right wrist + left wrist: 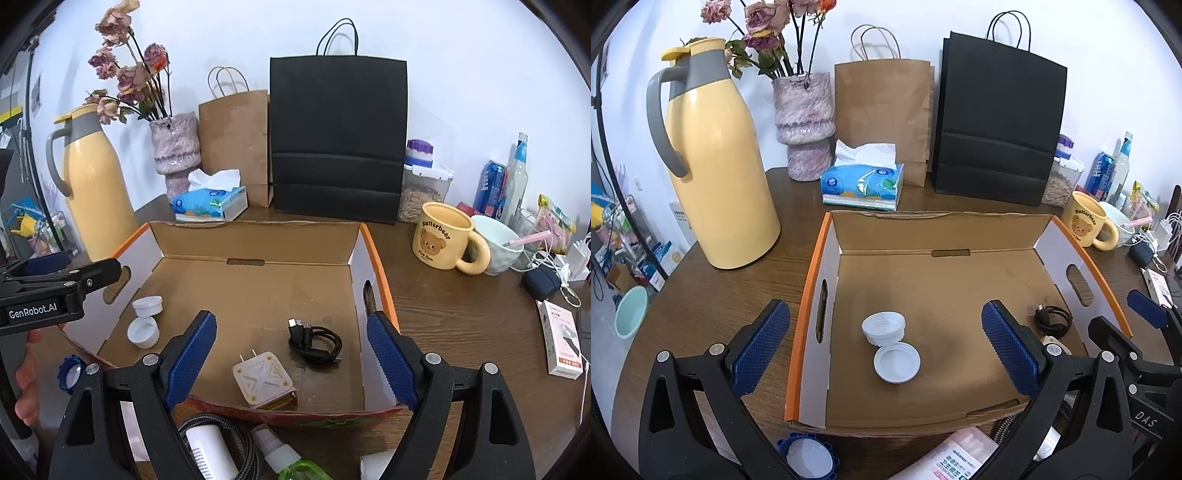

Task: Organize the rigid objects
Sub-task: 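Lower the plug adapter and white cap into the box and open both grippers, then withdraw both grippers from the box back over the table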

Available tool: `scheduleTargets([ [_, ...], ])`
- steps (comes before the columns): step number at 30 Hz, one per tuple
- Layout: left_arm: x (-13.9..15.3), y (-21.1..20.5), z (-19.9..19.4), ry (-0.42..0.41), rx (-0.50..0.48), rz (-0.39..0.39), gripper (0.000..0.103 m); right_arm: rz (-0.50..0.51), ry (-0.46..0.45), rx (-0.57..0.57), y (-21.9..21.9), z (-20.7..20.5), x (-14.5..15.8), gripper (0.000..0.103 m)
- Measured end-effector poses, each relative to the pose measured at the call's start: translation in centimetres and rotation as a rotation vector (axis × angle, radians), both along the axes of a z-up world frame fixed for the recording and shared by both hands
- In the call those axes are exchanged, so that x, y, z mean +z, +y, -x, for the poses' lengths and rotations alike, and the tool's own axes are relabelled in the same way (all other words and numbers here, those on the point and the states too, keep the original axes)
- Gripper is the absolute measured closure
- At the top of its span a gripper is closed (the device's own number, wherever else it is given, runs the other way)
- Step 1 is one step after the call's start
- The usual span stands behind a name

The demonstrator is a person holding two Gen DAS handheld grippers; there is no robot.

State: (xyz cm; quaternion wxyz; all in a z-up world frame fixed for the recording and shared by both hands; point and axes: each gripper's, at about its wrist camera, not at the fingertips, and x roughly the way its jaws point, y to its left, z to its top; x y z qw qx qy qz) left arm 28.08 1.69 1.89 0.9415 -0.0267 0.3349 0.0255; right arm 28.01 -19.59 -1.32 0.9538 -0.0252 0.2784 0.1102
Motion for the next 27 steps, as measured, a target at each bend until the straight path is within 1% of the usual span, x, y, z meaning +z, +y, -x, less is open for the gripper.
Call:
scheduleTargets([
  [4, 0.6, -0.2, 1.0, -0.014, -0.007, 0.007, 0.0, -0.006, -0.018, 0.006, -0.3, 0.9, 0.4, 0.015],
  [9, 1.5, -0.7, 2.7, -0.038, -0.024, -0.008, 0.0, -0.005, -0.033, 0.023, -0.6, 2.4, 0.7, 0.015],
  [14, 2.2, -0.8, 4.8, -0.048, -0.045, -0.024, 0.0, 0.007, -0.044, 0.041, -1.4, 4.5, 0.9, 0.015],
  [18, 2.4, -0.3, 6.5, -0.044, -0.053, -0.015, 0.0, 0.017, -0.049, 0.036, -2.4, 6.1, 0.9, 0.015],
  [23, 2.7, 0.3, 8.3, -0.047, -0.047, -0.024, 0.0, 0.049, -0.036, 0.025, -3.7, 7.9, 0.1, 0.015],
  [27, 2.5, 1.1, 9.8, -0.043, -0.043, -0.027, 0.0, 0.079, 0.001, 0.018, -4.8, 9.1, -1.2, 0.015],
])
